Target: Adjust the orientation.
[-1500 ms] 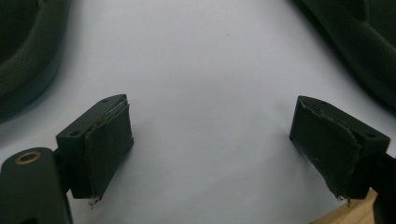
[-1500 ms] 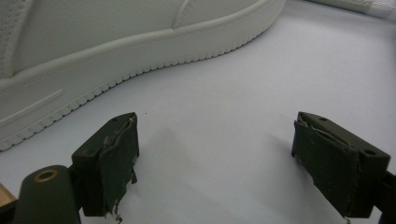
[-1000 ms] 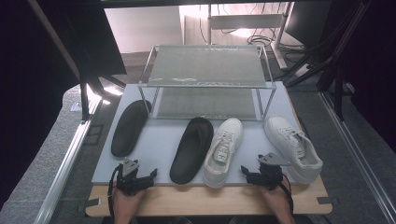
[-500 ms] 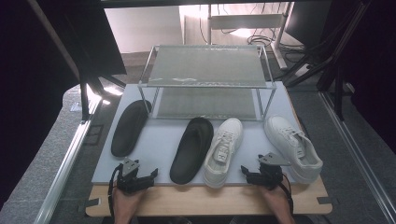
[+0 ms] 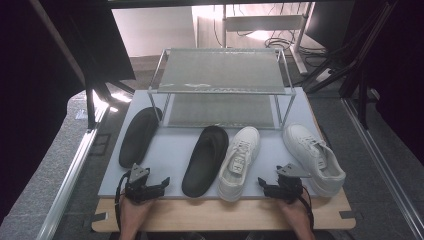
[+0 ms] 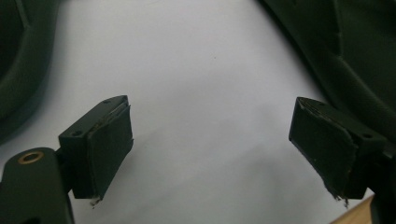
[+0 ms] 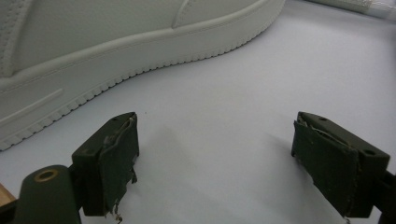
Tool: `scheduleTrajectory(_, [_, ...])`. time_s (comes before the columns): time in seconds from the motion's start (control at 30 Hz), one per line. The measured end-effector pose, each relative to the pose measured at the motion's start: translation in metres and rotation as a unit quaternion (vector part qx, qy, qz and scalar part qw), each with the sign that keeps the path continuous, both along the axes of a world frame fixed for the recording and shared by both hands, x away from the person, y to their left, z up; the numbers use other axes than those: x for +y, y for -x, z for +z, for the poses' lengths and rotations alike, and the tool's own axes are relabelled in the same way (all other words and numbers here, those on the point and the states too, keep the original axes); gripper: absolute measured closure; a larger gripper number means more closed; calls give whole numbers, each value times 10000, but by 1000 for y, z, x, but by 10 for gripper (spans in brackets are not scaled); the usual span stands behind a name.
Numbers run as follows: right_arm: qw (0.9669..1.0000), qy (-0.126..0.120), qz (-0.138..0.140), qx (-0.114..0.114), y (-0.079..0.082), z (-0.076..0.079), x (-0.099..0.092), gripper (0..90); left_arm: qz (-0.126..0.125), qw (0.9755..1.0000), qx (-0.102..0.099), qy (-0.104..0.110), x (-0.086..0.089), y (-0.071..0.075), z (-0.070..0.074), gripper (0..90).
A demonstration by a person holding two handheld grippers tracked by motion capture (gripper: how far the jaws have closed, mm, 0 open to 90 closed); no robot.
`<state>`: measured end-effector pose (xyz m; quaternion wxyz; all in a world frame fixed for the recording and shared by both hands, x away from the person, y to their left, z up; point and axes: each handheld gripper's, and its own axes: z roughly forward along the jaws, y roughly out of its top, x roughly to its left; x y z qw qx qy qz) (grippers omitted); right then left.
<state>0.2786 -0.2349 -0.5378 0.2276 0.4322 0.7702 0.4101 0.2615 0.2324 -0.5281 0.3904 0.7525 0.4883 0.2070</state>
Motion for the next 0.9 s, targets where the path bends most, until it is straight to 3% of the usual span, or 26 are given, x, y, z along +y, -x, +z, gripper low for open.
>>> scheduleTrajectory(0.1, [10000, 0, -5, 1, 0, 0, 0, 154, -3, 9999, -30, -97, -1, -2, 1, 134])
scheduleTrajectory(0.9, [10000, -1, -5, 2, 0, 0, 0, 154, 157, 9999, -18, -25, 21, -27, 19, 155])
